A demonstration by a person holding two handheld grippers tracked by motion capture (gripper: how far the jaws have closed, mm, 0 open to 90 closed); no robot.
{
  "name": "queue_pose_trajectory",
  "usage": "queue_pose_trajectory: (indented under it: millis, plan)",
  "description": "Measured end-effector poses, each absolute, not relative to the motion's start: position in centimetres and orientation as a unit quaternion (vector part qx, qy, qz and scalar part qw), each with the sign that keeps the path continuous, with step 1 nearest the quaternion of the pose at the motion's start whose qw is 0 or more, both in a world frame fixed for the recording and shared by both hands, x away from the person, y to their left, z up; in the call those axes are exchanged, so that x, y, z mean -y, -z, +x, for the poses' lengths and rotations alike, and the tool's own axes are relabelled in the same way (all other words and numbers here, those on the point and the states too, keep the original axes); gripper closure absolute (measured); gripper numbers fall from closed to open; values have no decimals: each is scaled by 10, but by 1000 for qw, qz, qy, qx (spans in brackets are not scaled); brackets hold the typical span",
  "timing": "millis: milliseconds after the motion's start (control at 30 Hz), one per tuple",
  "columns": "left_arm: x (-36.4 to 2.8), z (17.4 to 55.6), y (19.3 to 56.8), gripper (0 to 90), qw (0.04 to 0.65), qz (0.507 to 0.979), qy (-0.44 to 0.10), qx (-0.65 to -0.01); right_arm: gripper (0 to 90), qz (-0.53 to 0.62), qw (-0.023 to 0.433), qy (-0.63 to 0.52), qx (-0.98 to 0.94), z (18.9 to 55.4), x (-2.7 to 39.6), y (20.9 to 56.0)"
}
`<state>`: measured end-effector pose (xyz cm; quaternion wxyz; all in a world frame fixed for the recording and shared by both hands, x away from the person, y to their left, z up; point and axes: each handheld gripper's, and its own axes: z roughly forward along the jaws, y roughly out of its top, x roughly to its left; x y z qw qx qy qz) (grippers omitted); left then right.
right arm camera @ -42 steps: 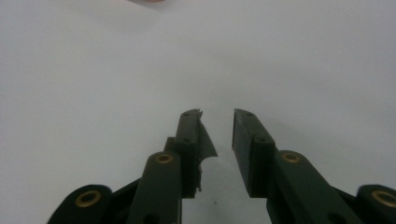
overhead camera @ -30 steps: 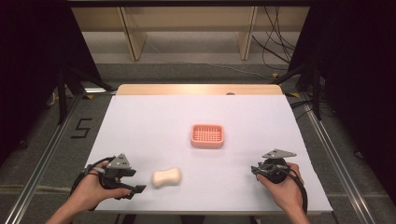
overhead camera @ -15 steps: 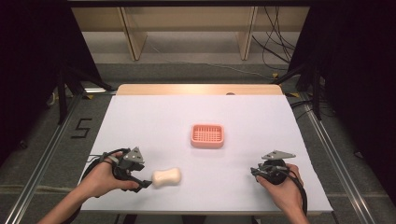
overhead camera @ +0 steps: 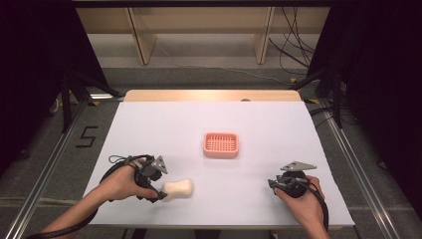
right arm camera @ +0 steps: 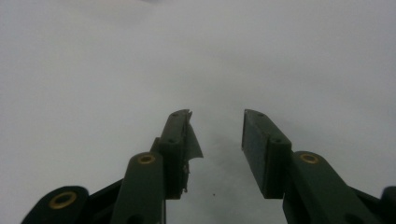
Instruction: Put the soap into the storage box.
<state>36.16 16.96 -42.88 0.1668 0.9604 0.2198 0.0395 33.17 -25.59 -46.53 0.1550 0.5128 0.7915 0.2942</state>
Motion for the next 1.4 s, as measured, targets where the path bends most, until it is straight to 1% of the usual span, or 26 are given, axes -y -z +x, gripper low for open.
queue_pose_trajectory:
  millis: [400,700,967,1233,1400]
  plan:
    - [-151,372,431,335,140,970,-34,-197,615,514,164,-297,-788,329,257,464]
    - [-141,378,434,331,118,974,-24,-190,610,515,158,-297,-788,328,257,465]
    - [-131,382,437,334,110,977,-23,-184,607,509,164,-300,-790,329,259,465]
    - [-124,384,440,336,100,979,-24,-179,601,518,157,-302,-785,328,258,465]
    - [-121,386,442,339,93,980,-24,-174,601,517,161,-301,-785,328,259,465]
